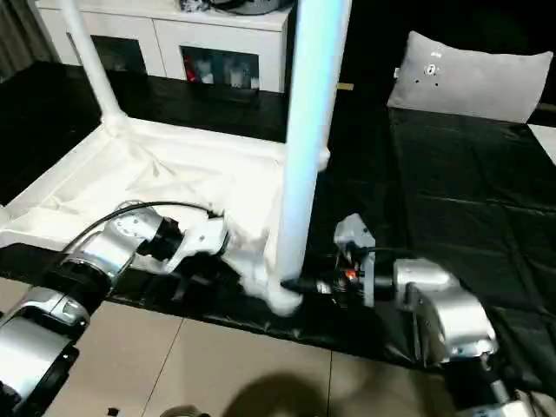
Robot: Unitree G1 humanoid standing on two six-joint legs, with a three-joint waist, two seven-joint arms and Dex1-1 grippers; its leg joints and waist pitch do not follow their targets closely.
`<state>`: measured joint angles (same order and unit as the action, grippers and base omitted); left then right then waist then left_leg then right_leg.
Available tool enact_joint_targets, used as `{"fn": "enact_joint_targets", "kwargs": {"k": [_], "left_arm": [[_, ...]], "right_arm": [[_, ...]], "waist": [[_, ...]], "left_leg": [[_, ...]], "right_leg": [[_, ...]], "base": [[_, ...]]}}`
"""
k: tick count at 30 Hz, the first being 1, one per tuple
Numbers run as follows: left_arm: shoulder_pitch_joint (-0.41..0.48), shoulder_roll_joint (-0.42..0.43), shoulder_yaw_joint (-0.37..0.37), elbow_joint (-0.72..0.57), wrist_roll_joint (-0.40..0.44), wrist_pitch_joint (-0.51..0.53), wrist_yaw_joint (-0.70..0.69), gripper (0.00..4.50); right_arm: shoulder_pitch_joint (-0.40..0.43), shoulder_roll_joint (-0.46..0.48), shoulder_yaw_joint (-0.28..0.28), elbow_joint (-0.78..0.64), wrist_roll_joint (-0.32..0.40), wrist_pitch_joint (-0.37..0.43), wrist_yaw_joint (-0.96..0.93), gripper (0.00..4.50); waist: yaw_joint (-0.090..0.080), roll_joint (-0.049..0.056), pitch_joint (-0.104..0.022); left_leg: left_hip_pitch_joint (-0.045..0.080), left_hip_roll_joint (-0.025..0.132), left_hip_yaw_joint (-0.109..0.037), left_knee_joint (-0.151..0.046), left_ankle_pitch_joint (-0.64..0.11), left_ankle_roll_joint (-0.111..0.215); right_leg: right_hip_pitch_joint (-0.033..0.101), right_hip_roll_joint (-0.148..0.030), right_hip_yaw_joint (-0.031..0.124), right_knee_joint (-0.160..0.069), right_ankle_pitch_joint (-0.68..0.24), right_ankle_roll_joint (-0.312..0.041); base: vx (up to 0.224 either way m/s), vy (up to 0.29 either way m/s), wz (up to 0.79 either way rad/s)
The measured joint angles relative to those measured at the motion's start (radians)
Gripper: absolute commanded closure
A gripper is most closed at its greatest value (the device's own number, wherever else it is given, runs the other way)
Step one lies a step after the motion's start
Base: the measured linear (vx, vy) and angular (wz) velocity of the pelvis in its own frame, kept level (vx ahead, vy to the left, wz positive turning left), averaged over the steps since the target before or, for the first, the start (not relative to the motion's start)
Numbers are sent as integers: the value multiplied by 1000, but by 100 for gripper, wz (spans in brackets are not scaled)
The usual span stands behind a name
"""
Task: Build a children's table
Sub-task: Rotate leg to tighten
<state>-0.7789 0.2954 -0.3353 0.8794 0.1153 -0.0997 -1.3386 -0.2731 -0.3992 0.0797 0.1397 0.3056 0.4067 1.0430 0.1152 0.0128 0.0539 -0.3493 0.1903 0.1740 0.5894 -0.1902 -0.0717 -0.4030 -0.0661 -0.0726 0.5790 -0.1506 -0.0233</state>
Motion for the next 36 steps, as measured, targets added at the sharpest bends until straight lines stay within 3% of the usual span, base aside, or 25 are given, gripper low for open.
{"fn": "enact_joint_targets", "kwargs": {"k": [2,7,11,13,15,17,22,24,28,32,36], "left_arm": [[-6,-25,14,0,10,55,84,450],[-27,-116,60,29,20,164,310,450],[-44,-193,84,42,34,210,468,450],[-46,-208,84,41,36,210,501,450],[-48,-216,85,41,36,210,520,450],[-50,-216,85,41,36,210,524,450],[-48,-198,76,41,37,180,494,450],[-43,-169,67,41,36,147,453,450],[-25,-115,53,34,29,74,331,450],[-17,-66,23,28,19,5,207,450],[-16,-18,-7,28,17,-67,87,450]], "right_arm": [[-12,54,-22,5,-40,1,-132,254],[-86,208,-79,71,-118,19,-457,260],[-135,312,-116,102,-175,23,-695,261],[-147,321,-118,107,-193,18,-733,261],[-148,323,-120,108,-199,8,-745,205],[-146,327,-123,108,-199,0,-746,182],[-121,275,-100,107,-195,-41,-661,134],[-117,231,-90,107,-180,-48,-583,134],[-113,131,-80,104,-134,-53,-404,92],[-111,46,-57,92,-100,-76,-222,68],[-79,-50,-3,59,-51,-91,-4,68]], "waist": [[-23,0,0],[-58,0,0],[-65,0,0],[-63,0,0],[-57,0,0],[-55,1,0],[-54,1,0],[-55,1,0],[-49,2,1],[-25,2,1],[-12,2,1]], "left_leg": [[0,-1,0,0,0,0],[-1,-1,0,0,0,0],[-2,-1,-1,-2,0,0],[-4,-1,-1,-4,-1,1],[-5,-1,-1,-5,-1,3],[-7,0,-1,-5,1,6],[-8,-1,-1,-4,1,6],[-8,0,-1,-4,0,4],[-7,0,-1,-3,0,3],[-6,1,-1,-1,-1,3],[-6,1,-1,0,-1,4]], "right_leg": [[0,0,0,-1,0,0],[-1,0,0,-1,0,0],[-4,1,0,-2,0,0],[-5,1,0,-2,2,-3],[-7,1,0,-1,1,-4],[-8,2,0,-1,0,-4],[-9,1,0,-1,1,-6],[-9,1,0,-1,2,-6],[-9,2,0,-1,2,-6],[-7,1,0,0,3,-6],[-5,1,0,0,3,-6]], "base": [[0,0,0],[0,0,0],[0,0,0],[0,0,0],[0,0,0],[0,0,0],[0,0,0],[0,0,0],[0,0,0],[0,0,0],[0,0,0]]}}
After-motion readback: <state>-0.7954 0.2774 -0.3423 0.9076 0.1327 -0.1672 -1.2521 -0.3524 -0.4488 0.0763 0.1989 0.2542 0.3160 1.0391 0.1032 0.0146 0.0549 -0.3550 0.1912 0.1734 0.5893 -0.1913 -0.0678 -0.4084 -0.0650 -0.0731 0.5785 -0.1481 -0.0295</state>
